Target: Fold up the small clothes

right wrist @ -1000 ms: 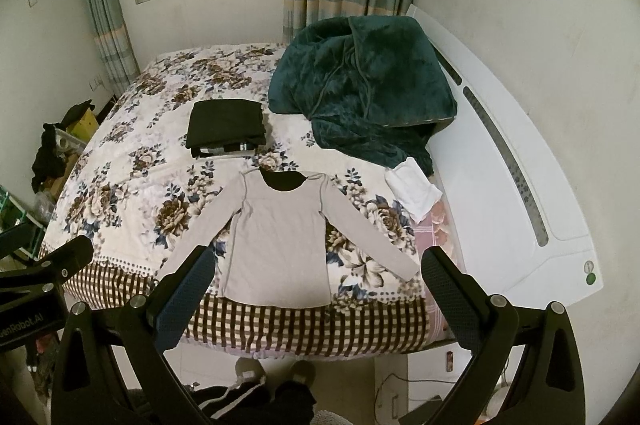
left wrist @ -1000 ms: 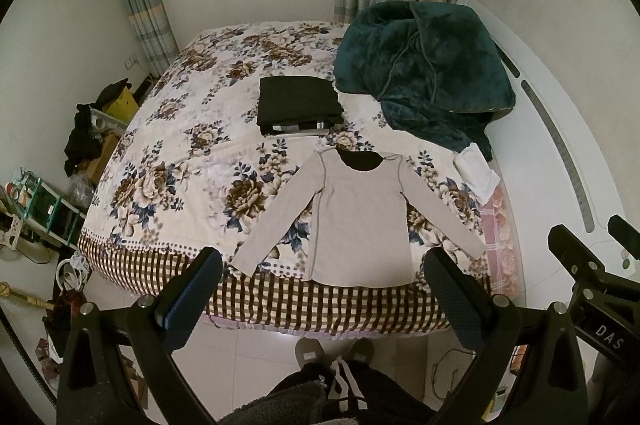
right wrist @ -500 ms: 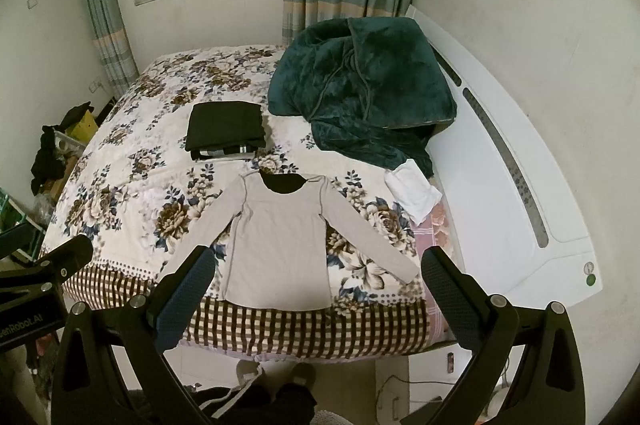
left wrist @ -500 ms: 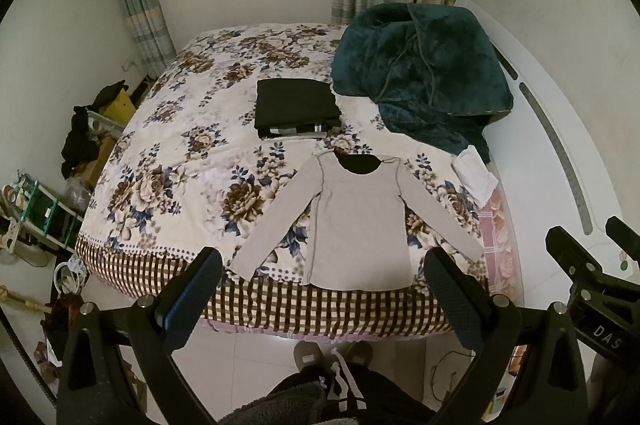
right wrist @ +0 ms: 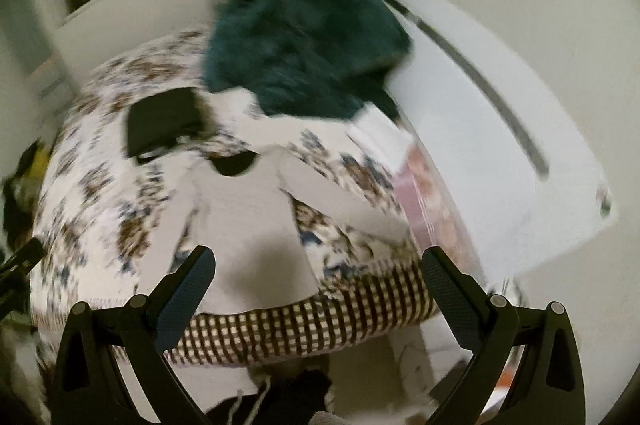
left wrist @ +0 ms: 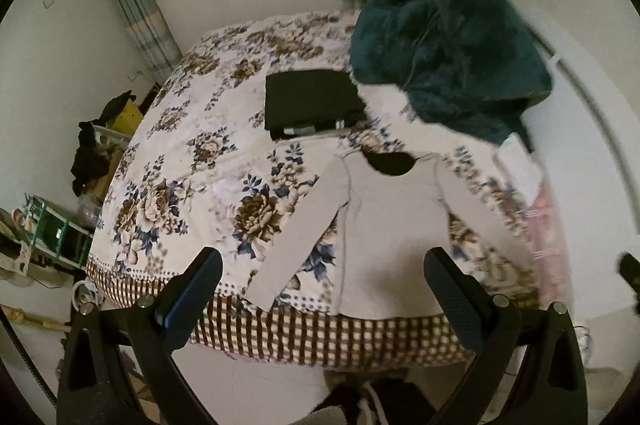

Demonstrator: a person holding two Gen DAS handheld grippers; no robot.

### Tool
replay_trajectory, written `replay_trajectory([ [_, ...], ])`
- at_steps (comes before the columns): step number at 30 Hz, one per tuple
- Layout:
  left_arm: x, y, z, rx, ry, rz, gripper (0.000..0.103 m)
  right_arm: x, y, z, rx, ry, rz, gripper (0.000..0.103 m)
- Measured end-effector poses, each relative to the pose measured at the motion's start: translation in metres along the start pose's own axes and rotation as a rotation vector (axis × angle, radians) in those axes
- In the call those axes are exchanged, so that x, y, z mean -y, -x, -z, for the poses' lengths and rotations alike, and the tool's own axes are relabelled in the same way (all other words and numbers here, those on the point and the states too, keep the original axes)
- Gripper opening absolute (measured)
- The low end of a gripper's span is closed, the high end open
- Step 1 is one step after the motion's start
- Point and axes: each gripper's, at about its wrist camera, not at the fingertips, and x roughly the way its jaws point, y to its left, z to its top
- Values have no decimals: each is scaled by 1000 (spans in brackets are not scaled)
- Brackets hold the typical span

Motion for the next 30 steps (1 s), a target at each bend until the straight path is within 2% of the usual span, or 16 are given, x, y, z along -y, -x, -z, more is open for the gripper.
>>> replay_trajectory([
  [7, 31, -159, 7, -180, -5, -49, 103, 129, -190, 29, -176, -317, 137, 103],
  [12, 70, -262, 31, -296, -24, -142, 103, 213, -338, 52, -317, -526, 120, 103],
  [16, 90, -329, 47, -377, -14, -178, 103, 251, -443, 69, -379, -662, 87, 100],
  [21, 98, -396, 63, -450, 30, -199, 103, 275, -553, 98, -450, -848, 72, 93],
  [23, 100, -419, 71, -478, 56, -195, 103, 277, -584, 106, -481, -881, 93, 81],
  [25, 101, -437, 79, -498, 71, -192, 103, 276, -605, 113, -485, -906, 80, 78],
  [27, 100, -452, 86, -514, 80, -189, 103, 272, -613, 115, -451, -906, 109, 75],
  [28, 99, -456, 89, -519, 88, -181, 103, 268, -611, 114, -412, -909, 128, 65],
  [29, 98, -460, 92, -523, 99, -169, 103, 263, -607, 113, -383, -904, 144, 46],
  [30, 97, -462, 93, -523, 109, -158, 103, 256, -602, 111, -358, -887, 159, 33],
])
